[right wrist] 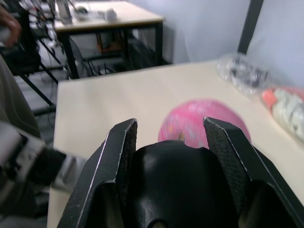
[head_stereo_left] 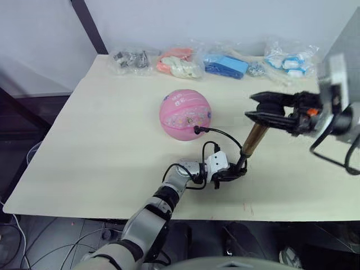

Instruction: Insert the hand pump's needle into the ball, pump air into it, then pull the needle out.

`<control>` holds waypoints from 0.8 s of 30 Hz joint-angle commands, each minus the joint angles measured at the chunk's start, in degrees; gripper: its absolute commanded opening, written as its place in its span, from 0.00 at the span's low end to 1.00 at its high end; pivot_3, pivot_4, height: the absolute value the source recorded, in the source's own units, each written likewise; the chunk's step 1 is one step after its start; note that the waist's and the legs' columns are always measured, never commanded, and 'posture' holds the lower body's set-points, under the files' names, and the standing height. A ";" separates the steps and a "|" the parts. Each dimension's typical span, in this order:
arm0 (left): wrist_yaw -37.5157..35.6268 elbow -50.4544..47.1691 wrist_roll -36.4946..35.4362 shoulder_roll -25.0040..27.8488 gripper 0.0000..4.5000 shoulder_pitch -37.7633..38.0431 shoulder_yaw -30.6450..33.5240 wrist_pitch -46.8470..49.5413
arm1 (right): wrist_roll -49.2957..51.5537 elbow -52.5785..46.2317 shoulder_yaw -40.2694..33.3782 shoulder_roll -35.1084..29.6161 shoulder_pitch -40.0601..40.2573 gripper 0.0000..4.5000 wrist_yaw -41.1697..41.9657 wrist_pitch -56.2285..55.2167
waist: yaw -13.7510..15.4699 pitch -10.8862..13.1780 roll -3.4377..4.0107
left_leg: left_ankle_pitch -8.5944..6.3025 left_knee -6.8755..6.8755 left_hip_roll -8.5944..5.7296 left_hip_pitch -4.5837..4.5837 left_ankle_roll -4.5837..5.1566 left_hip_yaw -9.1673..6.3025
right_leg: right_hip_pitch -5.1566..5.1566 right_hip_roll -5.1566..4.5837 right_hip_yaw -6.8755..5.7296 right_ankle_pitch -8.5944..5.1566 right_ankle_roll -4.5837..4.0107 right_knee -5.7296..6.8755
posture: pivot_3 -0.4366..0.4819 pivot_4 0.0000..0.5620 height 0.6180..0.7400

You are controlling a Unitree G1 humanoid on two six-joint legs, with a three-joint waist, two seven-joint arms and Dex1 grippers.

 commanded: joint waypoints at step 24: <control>-0.24 1.32 1.19 0.42 0.25 1.81 -0.76 1.93 | -27.74 9.88 17.44 13.47 13.94 0.39 2.04 -20.16 | -0.82 -0.24 -0.21 | 0.00 -0.02 0.03 0.60 -0.01 -0.17 | 0.68 0.07 -0.10 -0.02 0.02 -0.09 | 0.48 0.27 0.99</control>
